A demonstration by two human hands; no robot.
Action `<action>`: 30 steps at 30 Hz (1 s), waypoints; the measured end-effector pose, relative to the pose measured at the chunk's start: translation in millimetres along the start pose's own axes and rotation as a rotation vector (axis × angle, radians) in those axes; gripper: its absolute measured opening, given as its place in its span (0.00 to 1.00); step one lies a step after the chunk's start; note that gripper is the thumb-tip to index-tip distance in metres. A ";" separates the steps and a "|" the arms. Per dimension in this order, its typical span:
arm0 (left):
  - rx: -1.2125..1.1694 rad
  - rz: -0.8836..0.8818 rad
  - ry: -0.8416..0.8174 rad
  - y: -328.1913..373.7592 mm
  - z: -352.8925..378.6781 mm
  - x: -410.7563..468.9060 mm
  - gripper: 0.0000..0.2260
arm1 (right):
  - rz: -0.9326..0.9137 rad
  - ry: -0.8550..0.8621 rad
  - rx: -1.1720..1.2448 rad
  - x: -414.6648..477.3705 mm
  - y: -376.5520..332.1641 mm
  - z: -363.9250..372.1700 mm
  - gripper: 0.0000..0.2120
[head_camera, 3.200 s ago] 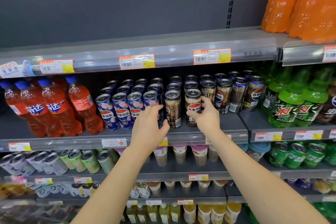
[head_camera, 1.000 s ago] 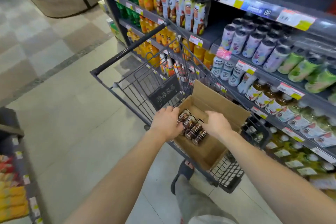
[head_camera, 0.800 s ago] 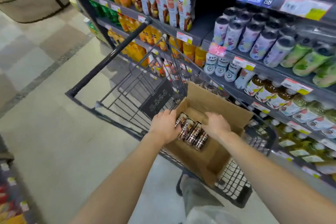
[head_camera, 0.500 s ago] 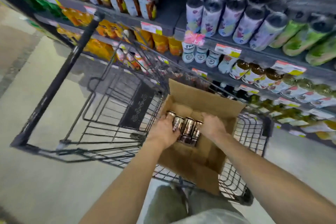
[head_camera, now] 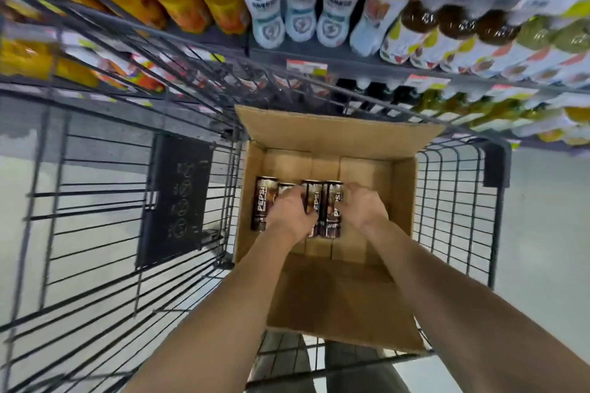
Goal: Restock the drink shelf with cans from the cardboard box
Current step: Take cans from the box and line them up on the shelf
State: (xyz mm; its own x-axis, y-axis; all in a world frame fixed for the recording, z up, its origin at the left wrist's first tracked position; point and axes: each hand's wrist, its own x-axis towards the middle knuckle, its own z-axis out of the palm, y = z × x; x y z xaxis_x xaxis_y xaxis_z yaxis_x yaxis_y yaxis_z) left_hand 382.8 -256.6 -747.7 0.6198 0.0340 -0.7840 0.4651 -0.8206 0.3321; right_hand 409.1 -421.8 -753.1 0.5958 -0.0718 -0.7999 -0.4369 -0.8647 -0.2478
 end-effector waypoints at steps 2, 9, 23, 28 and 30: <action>0.173 0.046 0.038 -5.5 10.3 22.4 0.28 | 0.052 0.025 0.090 19.5 4.3 13.0 0.23; 0.450 0.091 0.035 -18.6 33.4 81.4 0.43 | 0.145 0.081 0.268 65.9 10.3 47.1 0.22; 0.071 0.127 0.150 -21.3 40.3 88.6 0.38 | 0.226 0.040 0.768 66.2 31.7 49.9 0.21; -0.141 0.206 0.165 -1.2 31.9 60.6 0.30 | 0.087 0.084 1.059 34.4 47.7 37.3 0.21; -0.259 0.243 0.156 9.8 19.5 43.7 0.30 | 0.027 0.129 1.080 15.0 47.5 24.5 0.22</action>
State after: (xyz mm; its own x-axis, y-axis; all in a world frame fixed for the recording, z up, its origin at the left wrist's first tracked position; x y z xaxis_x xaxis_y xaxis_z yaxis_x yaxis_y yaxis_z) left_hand 402.2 -274.3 -789.0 0.8108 -0.0408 -0.5839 0.4250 -0.6449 0.6352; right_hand 380.8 -451.7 -790.3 0.6157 -0.1907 -0.7645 -0.7752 0.0273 -0.6311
